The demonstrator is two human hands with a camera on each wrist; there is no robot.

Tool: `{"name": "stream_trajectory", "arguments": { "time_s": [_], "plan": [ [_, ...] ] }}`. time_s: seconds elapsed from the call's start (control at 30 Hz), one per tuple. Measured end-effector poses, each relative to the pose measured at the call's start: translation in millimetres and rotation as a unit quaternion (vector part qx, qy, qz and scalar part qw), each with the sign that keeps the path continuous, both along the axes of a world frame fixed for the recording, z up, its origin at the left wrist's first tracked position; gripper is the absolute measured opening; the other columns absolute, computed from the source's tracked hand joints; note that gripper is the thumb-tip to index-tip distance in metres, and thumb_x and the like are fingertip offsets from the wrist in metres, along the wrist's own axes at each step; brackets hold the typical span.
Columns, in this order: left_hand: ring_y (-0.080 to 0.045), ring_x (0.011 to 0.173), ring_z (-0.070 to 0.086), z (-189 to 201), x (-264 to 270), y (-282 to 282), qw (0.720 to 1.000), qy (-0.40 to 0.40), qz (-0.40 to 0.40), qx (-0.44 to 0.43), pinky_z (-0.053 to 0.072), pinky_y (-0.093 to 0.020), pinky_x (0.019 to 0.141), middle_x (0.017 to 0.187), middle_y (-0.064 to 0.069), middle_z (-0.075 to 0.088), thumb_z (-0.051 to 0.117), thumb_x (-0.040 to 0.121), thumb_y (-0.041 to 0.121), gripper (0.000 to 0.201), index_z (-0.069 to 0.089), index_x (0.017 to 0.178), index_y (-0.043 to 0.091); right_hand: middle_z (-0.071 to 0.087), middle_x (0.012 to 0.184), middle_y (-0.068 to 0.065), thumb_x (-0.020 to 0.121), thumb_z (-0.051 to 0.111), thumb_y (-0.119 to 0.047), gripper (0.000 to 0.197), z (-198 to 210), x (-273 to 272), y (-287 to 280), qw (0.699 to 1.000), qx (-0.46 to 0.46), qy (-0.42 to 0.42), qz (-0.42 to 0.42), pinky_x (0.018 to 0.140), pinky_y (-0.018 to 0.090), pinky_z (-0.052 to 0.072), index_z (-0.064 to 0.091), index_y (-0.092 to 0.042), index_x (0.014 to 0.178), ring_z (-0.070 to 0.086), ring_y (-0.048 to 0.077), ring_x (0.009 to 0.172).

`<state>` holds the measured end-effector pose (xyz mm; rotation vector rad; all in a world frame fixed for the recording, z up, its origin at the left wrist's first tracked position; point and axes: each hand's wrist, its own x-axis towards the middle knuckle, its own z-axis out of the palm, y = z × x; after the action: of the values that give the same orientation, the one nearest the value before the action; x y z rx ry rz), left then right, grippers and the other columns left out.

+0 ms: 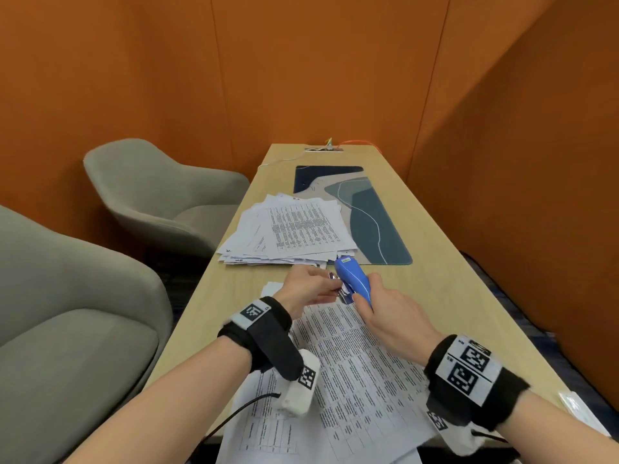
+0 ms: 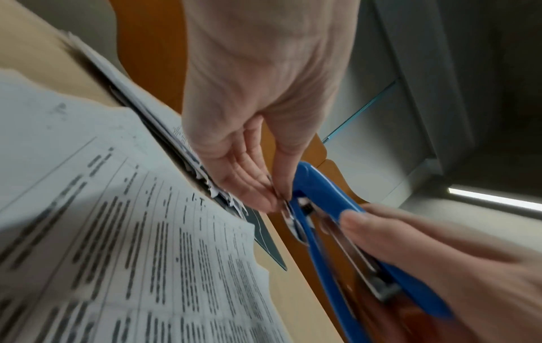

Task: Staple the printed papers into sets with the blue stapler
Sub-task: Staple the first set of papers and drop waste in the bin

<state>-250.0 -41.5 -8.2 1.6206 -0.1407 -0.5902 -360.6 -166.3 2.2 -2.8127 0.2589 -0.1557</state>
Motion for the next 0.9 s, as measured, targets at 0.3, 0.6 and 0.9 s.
{"name": "stream_trajectory", "arguments": {
  "time_s": [0.3,0.6,0.9],
  "plan": [
    [-0.016,0.059,0.064,31.2,12.9,-12.2,0.986,-0.147,0.018,0.072,0.057,-0.02,0.056,0.067,-0.011,0.067,0.071,0.08,-0.001,0.004,0.069,0.078,0.0,0.044,0.067,-0.003,0.101,0.029,-0.037,0.021,-10.2,-41.2,-60.8,0.988,-0.054,0.101,-0.103,0.059,0.033,0.032,0.032,-0.017,0.095,0.049,0.028,0.069],
    [-0.023,0.087,0.06,42.1,-38.7,-68.7,0.852,-0.441,-0.072,0.273,0.045,-0.031,0.074,0.086,-0.003,0.064,0.056,0.091,0.01,0.01,0.064,0.085,0.011,0.063,0.111,0.014,0.101,0.027,-0.04,0.04,-25.7,-31.9,-106.1,0.967,-0.027,0.147,-0.206,0.071,0.033,0.036,0.04,-0.007,0.119,0.052,0.027,0.083],
    [-0.004,0.07,0.057,54.3,-153.2,-164.7,0.889,-0.455,-0.009,-0.054,0.047,-0.014,0.064,0.073,0.012,0.061,0.063,0.09,0.02,0.006,0.066,0.085,0.019,0.061,0.088,0.001,0.096,0.036,-0.055,0.046,25.2,-113.8,-190.4,0.908,0.266,-0.123,-0.299,0.061,0.031,0.048,0.046,-0.022,0.126,0.057,0.016,0.071]
  ]
}}
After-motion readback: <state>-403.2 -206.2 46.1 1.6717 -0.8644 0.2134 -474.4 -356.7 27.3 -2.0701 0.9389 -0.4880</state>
